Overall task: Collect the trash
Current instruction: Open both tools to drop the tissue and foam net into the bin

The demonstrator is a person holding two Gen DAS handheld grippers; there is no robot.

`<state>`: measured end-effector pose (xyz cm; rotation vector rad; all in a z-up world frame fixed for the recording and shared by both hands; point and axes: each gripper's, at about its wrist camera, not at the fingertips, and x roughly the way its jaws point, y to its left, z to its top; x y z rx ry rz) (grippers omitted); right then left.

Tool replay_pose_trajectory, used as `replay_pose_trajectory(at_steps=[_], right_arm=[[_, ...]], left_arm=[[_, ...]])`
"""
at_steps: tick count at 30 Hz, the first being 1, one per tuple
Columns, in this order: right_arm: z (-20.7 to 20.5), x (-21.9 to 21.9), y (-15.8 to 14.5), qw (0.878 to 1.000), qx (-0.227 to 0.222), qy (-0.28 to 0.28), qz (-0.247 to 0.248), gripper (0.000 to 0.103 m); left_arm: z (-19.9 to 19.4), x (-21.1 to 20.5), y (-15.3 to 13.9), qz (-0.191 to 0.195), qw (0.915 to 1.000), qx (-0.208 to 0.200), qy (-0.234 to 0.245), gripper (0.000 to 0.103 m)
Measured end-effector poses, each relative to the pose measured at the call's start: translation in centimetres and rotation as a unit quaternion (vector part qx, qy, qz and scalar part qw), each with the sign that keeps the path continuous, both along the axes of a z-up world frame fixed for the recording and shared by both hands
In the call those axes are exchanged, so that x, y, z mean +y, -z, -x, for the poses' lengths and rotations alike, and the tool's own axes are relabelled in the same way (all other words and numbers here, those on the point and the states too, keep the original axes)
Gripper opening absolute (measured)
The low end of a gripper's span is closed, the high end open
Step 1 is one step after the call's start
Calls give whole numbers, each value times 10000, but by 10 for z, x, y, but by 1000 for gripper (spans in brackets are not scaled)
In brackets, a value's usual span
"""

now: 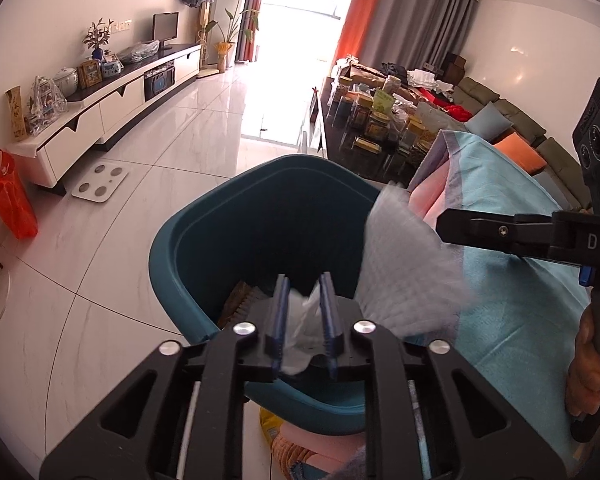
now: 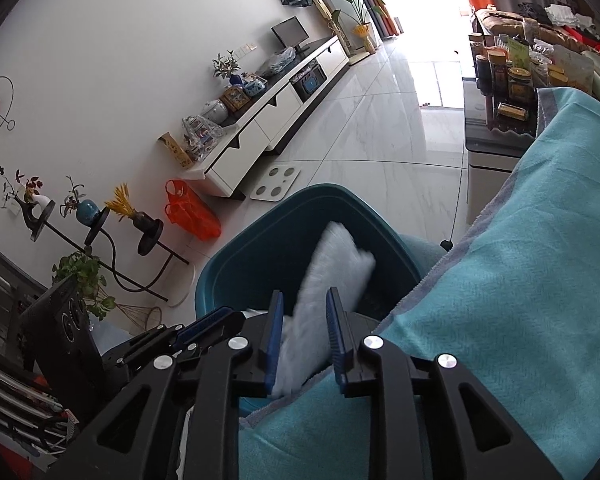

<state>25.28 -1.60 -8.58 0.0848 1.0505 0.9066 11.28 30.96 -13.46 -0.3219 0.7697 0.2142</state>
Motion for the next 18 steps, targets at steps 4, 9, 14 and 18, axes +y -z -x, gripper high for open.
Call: replay_pose_trajectory(at_steps=[4,9,14,18], right_arm=[[-3,-5,1,10000,32,27,-42,22],[-2,-16,-4,9998,18,79,-178,23],[8,-38,-20,9991,-170,135,-377,23],[21,-65,-37,9974,-437,195,-547,31]], left_arm=[[1,1,0,-7,10000,-76,-55,27],[14,-6,-14,-118,9996,-249,-90,38],[34,-22,-41,-284,9975,-639,86,54],[46,-47,-61,-337,9939,-940,469,60]])
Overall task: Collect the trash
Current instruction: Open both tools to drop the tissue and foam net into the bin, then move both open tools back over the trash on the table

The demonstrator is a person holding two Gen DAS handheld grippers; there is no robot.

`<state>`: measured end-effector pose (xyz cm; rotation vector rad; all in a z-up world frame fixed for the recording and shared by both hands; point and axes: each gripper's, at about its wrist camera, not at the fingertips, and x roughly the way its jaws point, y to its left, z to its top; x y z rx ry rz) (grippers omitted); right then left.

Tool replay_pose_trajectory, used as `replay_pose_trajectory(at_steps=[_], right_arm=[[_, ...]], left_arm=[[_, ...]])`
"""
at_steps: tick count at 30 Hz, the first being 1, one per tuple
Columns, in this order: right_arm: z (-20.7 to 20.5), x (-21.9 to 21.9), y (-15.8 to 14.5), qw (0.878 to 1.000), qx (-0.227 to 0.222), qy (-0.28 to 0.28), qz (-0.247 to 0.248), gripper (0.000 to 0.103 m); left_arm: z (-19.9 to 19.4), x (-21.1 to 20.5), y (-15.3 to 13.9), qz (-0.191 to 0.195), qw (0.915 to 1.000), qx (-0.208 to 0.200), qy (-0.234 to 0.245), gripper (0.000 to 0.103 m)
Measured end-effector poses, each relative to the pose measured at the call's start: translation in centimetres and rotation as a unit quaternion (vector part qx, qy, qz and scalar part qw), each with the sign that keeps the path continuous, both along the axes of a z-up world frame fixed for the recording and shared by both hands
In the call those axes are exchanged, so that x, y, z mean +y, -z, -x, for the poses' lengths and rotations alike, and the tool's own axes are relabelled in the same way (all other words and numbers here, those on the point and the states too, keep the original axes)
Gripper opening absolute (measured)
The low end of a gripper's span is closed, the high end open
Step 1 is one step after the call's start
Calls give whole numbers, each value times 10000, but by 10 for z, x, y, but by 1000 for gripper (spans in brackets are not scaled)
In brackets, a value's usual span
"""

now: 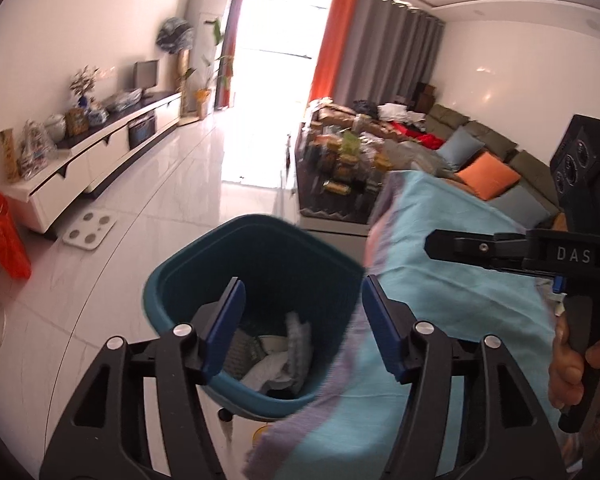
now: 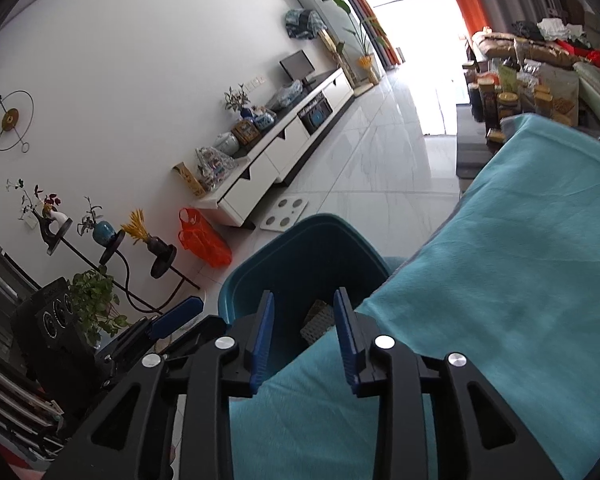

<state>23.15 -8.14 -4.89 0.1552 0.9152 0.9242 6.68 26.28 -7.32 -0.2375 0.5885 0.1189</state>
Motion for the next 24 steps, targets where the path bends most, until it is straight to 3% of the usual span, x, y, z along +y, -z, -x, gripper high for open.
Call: replay_pose_trajectory(at_steps=[4,10,14,24], right_arm=[[16,-35,-17,9993,-324,141,-106,34],[43,-117,-38,9942,-794,705,-179,37],[55,-178,-40,9873,-863,1323,-188,37],[77,-304,-19,9561,-723,2838,-102,37]], left_arm=[[3,-42,-17,-102,9973,-226,688,62],[-3,-117,-29,-166,9842,-363,1727,63],[-11,-163,-30,-120,9727,-308,2296,63],[-15,-265,-20,-149,9413,-148,3368,65]])
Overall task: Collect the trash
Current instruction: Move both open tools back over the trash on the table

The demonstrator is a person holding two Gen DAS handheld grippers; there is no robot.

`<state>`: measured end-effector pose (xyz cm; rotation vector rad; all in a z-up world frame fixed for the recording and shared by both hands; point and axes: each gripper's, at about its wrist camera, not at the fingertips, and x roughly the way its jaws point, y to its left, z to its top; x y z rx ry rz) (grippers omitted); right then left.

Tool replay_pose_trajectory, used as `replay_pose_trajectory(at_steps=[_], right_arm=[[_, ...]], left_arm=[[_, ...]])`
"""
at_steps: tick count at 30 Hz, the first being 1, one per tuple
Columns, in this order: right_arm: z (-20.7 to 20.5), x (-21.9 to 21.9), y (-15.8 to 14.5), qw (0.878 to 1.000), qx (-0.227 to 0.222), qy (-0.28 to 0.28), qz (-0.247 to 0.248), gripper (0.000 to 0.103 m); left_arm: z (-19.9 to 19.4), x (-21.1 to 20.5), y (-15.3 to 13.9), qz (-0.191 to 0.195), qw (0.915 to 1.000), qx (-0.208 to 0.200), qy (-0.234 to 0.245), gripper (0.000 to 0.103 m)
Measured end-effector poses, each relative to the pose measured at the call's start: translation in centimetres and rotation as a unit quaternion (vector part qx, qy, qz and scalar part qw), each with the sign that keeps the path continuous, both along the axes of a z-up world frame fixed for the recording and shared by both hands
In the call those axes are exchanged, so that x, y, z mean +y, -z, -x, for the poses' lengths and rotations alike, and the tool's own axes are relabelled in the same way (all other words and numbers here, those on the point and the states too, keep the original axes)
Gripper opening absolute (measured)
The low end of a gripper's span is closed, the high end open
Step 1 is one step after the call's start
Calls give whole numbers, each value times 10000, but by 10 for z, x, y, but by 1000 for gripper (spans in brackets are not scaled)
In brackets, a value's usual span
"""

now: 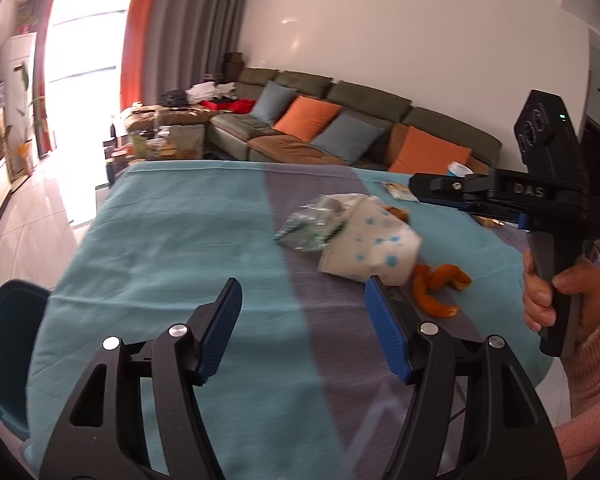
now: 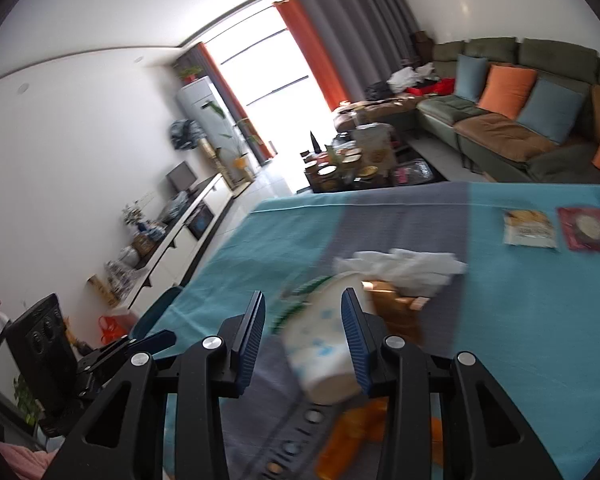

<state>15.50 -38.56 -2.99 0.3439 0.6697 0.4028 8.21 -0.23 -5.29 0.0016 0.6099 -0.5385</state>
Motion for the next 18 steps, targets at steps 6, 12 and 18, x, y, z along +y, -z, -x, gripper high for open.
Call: replay_pose_trajectory(at_steps=[6,12,18], right_arm=[[-7,-32,22,9992,224,283,-187,37],[-22,-40,43,9981,484,224,-301,38],[-35,-38,57,9963,721,111,-464,37]], left_arm=[[-10,-53,9,-123,9982,125,576,72],[-31,-77,15,-150,9975,397,570,73],[-47,-69,16,-28,9975,616,340,74]])
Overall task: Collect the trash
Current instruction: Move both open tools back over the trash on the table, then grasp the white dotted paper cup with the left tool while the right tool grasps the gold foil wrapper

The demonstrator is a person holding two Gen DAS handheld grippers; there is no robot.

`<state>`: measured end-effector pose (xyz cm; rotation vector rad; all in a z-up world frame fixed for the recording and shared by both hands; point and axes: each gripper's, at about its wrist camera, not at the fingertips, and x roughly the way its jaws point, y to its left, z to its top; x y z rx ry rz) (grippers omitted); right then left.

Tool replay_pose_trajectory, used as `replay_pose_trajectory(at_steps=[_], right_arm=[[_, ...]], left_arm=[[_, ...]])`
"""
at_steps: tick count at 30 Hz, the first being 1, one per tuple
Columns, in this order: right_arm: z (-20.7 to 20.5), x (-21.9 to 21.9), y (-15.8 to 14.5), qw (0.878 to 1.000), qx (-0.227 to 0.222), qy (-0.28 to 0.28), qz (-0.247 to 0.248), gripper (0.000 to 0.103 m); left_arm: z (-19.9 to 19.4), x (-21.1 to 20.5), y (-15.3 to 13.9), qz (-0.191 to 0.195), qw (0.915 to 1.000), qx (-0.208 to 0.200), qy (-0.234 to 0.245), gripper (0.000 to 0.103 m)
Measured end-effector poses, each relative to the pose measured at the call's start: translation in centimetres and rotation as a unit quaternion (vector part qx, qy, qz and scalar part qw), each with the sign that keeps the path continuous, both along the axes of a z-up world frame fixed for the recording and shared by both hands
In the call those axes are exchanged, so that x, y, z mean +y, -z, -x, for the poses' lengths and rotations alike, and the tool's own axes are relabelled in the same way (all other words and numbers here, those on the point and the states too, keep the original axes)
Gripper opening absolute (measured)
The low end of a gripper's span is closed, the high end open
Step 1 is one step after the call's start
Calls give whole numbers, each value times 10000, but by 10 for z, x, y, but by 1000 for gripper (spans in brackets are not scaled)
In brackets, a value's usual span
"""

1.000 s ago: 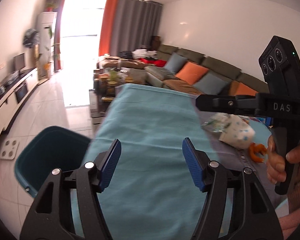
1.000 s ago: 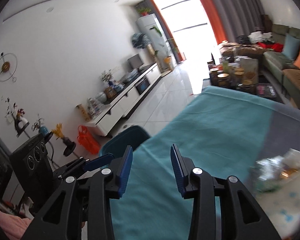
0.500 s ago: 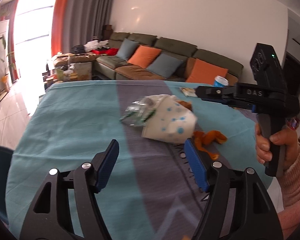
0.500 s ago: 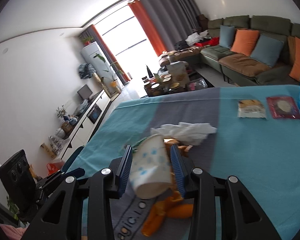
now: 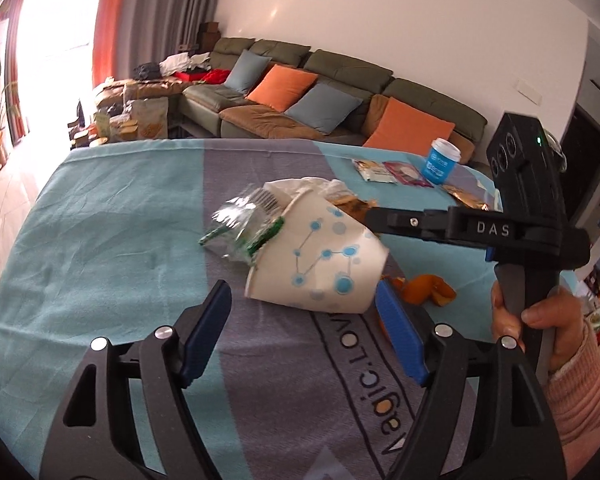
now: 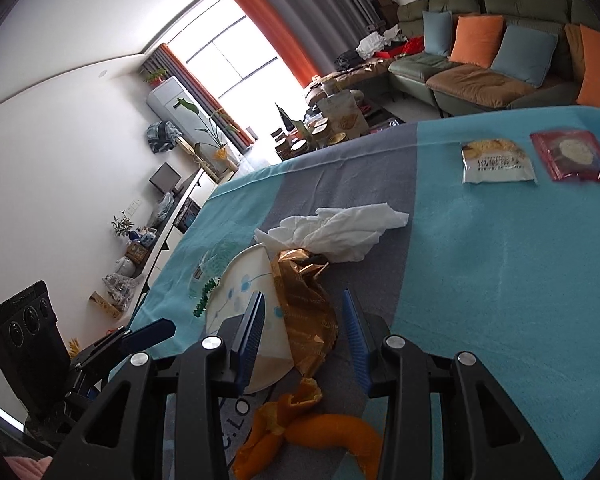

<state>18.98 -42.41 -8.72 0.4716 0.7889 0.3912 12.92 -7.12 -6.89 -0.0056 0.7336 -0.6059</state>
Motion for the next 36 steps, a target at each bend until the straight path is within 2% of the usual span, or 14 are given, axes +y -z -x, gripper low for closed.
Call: replay_pose_trajectory(at_steps=[2,3,4,6,7,15,23,28,33,36], right_arm=[[-2,0,4,9999,46,-104,-123,37],[-3,-1,6,9997,68,-149,-207,32],[-4,-2,7,9994,80,-205,-279,21],[-2,-2,7,9991,68,-275,-323,9],[-1,-2,7,9990,39,-305,-328,6],[19,15,-8,9958,-280,-807,-327,6],[35,39,-21,9922,-479,-1151,-54,6],[41,53,-29,9898,-601,-1289,45,6],[47,61,-30,9884,-619,-1387,33,6],[50,68,-28,9880,-571,-1434,44,6]], left_arm=[[-4,2,0,29,10000,72,-27,74],[-5,3,1,31,10000,81,-47,74],[-6,4,1,24,9999,77,-63,74],[-7,7,1,31,9999,73,-61,74],[-7,9,2,28,9999,80,-75,74],[-3,32,4,178,9992,268,-234,78],[18,51,-4,427,9980,367,-284,79],[42,55,-15,283,9990,160,-304,81],[57,62,-16,296,9990,214,-260,81],[57,67,-11,301,9982,336,-405,81]])
